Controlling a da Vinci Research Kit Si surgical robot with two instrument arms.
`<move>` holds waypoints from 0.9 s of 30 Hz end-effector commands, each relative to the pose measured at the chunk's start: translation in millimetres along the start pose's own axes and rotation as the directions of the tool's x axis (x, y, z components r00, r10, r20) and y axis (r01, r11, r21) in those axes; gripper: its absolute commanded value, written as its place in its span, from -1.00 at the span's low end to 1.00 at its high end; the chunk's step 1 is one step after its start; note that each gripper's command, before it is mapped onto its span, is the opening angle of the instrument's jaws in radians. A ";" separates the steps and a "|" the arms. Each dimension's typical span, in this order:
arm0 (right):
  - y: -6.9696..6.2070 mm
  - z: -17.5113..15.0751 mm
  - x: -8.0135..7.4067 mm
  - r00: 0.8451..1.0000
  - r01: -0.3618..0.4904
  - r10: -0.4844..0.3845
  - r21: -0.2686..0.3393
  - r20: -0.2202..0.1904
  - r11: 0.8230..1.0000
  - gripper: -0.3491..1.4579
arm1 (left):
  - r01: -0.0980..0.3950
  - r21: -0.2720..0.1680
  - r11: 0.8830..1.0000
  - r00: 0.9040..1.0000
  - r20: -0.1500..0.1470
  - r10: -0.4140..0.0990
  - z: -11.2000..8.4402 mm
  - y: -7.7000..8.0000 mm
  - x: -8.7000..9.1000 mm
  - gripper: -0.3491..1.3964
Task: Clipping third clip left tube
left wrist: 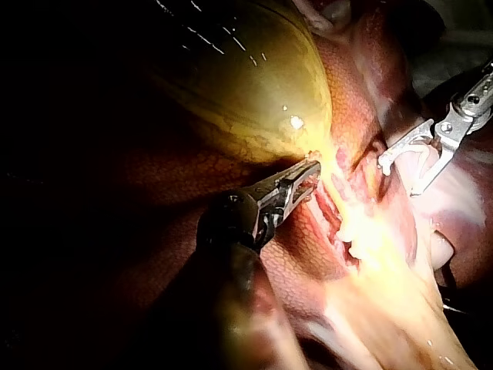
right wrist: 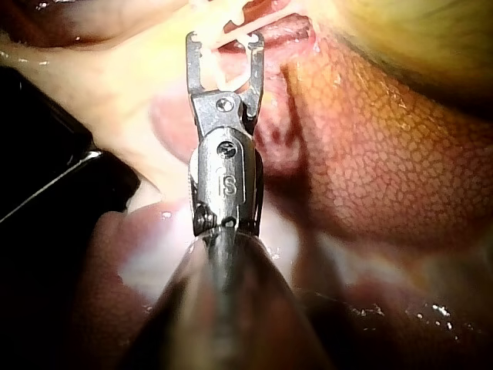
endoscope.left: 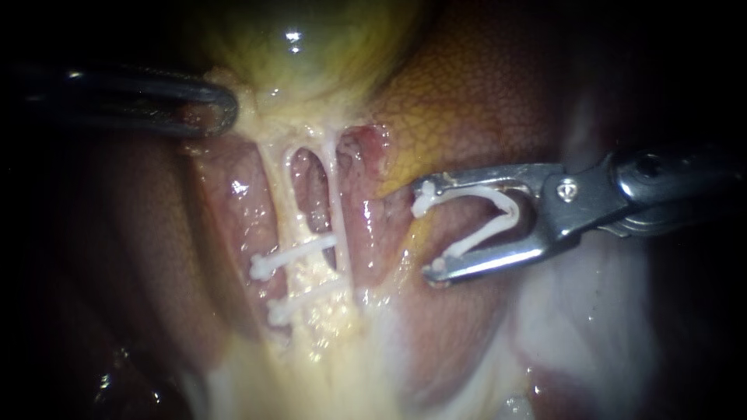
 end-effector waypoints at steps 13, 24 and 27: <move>1.8 3.5 -0.4 1.000 -0.020 0.020 0.001 -0.008 1.000 -0.11 | 0.000 0.004 1.000 1.000 -0.001 0.000 0.1 -0.2 0.1 -1.00; 2.7 6.1 -1.6 0.999 -0.034 0.034 0.010 -0.006 0.999 -0.11 | 0.007 0.002 1.000 1.000 -0.001 -0.007 0.1 -0.4 0.0 -1.00; 3.0 6.7 -2.1 0.999 -0.036 0.036 0.010 -0.005 0.999 -0.11 | 0.007 0.002 1.000 1.000 -0.001 -0.007 0.1 -0.4 0.0 -1.00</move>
